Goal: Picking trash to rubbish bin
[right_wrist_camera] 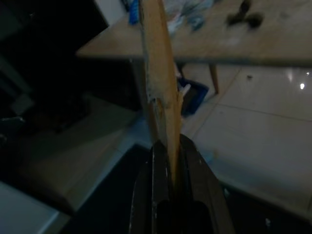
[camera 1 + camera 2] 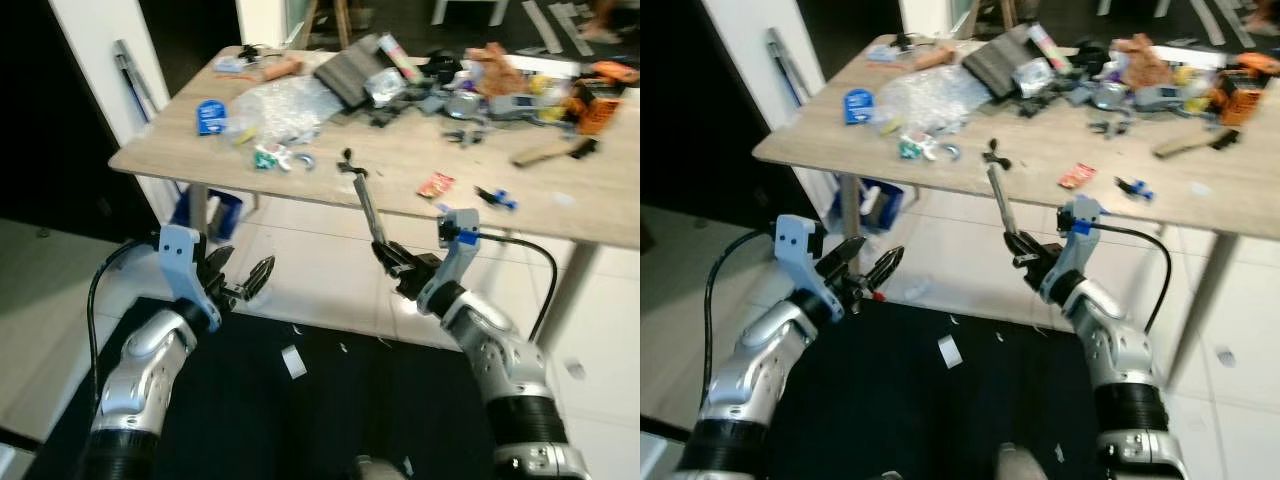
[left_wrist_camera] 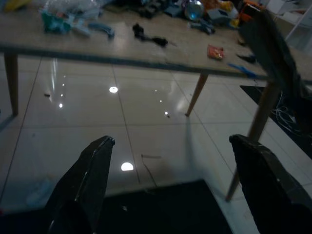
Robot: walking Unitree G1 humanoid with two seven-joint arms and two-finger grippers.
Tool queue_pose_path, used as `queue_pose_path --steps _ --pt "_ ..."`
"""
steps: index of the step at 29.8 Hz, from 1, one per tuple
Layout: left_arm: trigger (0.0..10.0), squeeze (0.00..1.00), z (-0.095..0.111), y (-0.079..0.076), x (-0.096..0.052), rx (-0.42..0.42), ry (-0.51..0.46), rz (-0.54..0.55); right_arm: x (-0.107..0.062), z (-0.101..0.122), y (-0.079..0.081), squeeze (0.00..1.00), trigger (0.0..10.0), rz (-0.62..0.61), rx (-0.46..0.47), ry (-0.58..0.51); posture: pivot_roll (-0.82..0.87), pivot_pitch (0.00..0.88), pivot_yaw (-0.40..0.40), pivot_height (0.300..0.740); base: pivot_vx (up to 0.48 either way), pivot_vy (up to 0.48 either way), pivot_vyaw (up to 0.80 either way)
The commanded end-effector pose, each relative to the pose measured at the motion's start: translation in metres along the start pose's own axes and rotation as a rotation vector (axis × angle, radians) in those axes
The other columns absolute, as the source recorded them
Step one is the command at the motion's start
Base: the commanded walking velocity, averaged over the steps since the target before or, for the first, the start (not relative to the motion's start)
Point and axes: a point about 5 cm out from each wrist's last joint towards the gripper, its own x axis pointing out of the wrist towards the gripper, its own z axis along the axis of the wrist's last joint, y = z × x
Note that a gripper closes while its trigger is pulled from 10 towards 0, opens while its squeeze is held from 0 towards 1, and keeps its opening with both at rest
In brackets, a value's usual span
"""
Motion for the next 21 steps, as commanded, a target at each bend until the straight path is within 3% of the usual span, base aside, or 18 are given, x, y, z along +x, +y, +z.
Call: queue_pose_path --steps 1,21 --pt "10.0 0.00 -0.0011 0.0016 -0.0024 0.009 0.011 0.006 0.0029 -0.0025 0.0055 0.00 10.0 0.018 0.000 0.009 -0.13 0.000 0.021 0.740 -0.424 0.000 0.00" --pt "10.0 0.00 -0.0014 0.0001 -0.0037 0.008 0.014 0.001 0.0016 -0.0030 0.0063 0.00 10.0 0.019 -0.001 0.011 -0.13 0.000 0.021 0.740 -0.425 0.000 0.00"
